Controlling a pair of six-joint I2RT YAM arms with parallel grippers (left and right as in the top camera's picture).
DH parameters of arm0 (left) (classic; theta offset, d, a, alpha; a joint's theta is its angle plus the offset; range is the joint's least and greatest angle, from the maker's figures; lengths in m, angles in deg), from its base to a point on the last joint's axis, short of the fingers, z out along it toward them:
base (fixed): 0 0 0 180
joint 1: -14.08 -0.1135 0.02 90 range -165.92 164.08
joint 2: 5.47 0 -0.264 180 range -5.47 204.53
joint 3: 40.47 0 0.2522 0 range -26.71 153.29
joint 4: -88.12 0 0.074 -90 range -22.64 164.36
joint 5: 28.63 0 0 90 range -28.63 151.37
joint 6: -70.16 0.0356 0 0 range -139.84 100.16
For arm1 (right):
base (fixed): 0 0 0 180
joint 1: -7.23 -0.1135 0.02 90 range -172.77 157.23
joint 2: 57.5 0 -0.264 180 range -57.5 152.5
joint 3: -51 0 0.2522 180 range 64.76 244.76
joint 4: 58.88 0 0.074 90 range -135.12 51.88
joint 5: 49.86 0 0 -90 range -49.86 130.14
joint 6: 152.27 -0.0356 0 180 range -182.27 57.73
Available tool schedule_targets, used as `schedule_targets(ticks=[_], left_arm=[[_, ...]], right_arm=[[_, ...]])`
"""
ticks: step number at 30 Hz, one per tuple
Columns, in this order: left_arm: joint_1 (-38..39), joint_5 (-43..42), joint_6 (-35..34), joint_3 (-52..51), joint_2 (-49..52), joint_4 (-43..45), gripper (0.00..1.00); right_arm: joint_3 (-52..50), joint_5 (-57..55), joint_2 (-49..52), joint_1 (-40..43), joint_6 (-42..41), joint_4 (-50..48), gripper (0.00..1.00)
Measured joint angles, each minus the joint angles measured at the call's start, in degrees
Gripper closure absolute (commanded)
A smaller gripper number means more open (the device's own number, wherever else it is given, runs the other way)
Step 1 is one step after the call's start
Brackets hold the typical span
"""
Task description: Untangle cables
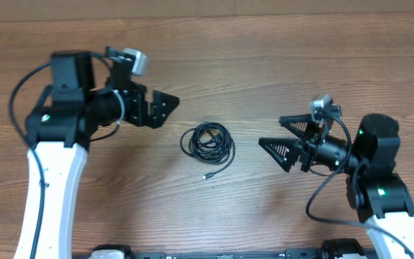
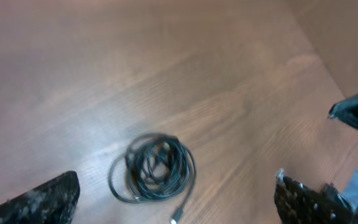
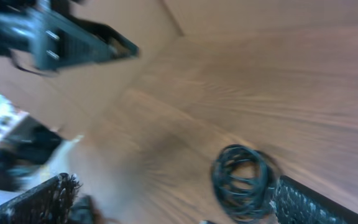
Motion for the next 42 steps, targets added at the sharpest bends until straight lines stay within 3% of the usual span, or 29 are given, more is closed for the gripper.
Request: schedule_targets(ticks=[5, 15, 21, 24, 26, 31, 38, 42], left_arm=[[3.0, 5.9, -3.2, 0.0, 5.0, -2.8, 0.00], [7.9, 16.0, -8.5, 0.1, 13.9, -3.7, 0.00], [11.5, 16.3, -9.9, 0.1, 19.3, -1.6, 0.00], [12.4, 15.2, -11.6, 0.1, 21.1, -0.4, 0.14], [12.7, 14.8, -12.5, 0.1, 22.3, -0.2, 0.16], [13.2, 14.4, -14.7, 0.1, 26.6, 0.8, 0.39], [13.5, 14.2, -15.0, 0.2, 32.8, 2.2, 0.38], [13.6, 14.2, -14.8, 0.2, 33.3, 3.0, 0.49]], right_arm=[[1.3, 0.9, 5.3, 0.0, -6.3, 1.3, 0.00], [17.0, -12.7, 17.0, -3.8, -9.3, 26.0, 0.00], [18.6, -19.4, 25.0, -8.8, -9.3, 25.0, 0.00], [18.6, -20.3, 29.3, -9.8, -10.1, 21.9, 0.00], [18.6, -20.5, 31.5, -10.4, -11.2, 20.6, 0.00], [18.6, -20.5, 35.6, -12.5, -13.3, 19.3, 0.00], [18.6, -20.5, 36.4, -13.5, -14.1, 18.9, 0.00], [18.6, -20.5, 36.4, -13.5, -14.1, 18.4, 0.00]])
